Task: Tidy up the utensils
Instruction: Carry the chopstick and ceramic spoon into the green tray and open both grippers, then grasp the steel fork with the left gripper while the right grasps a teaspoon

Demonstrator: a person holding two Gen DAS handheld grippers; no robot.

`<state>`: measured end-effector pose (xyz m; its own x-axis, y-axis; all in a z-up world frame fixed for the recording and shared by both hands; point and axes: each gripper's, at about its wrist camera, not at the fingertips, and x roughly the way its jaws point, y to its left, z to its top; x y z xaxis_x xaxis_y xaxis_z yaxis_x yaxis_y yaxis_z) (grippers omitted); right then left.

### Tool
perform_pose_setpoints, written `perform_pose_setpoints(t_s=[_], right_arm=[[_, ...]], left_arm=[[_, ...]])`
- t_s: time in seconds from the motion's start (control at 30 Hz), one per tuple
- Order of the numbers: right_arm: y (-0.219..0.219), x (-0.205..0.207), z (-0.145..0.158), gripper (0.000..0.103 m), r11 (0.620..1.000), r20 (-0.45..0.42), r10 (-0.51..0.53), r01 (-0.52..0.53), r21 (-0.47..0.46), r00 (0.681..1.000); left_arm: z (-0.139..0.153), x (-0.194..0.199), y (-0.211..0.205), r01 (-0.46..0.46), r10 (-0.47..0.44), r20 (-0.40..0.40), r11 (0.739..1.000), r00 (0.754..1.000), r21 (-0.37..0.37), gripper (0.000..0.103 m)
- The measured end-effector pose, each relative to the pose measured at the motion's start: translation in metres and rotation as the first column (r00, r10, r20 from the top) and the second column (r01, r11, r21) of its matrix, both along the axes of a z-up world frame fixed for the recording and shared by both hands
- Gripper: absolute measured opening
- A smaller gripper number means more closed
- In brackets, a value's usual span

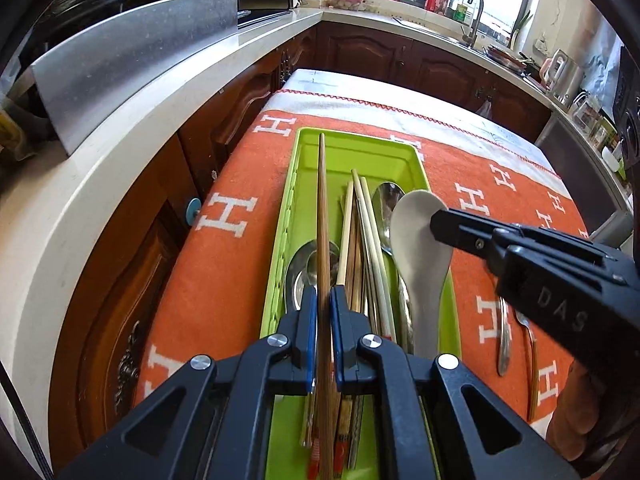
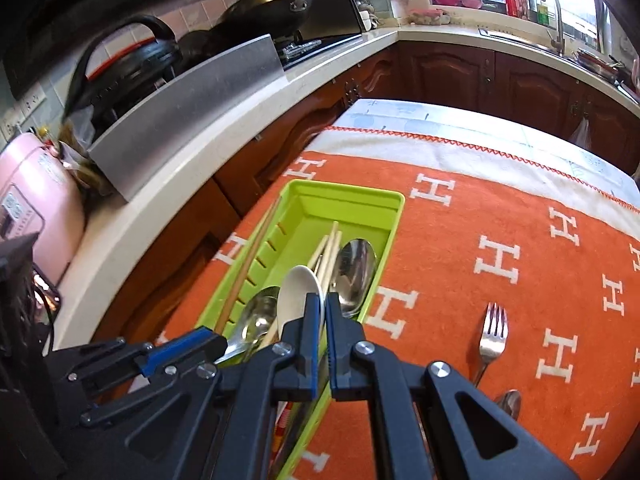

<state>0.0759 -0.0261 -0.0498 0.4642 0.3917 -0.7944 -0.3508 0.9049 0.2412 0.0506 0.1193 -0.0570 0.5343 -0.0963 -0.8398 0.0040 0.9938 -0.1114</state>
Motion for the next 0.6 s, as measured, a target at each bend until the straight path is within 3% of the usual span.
perform_pose_setpoints(t_s=[0.1,0.27,0.47,0.6], right_arm=[[0.001,0.005,-0.005,0.007,1.000,-0.028,-0.008,0.008,-0.010,1.000],[-0.003,0.004,-0.006,0.009,1.000,-0.046,-0.014,0.014,-0.006,0.999],[-0.016,-0.008,0.002,0.009,1.000,-0.030,-0.018,0.019,0.008,0.999],[-0.034,-0.016,0.004,0.009,0.999,-0.038,-0.032,0.033,0.022,0.999]], left_arm=[[-0.001,0.004,-0.004,0.014,-0.014,0.006,1.000,1.000,0.012,0.013],[0.008,-0.001,-0.008,0.013,-0.015,0.053,0.999,0.999,0.038,0.054],[0.021,-0.013,-0.005,-0.023,0.020,0.078,0.999,0.997,0.033,0.070],[0.028,-0.022,-0.001,-0.068,0.064,0.101,0.997,0.993,0.044,0.075]])
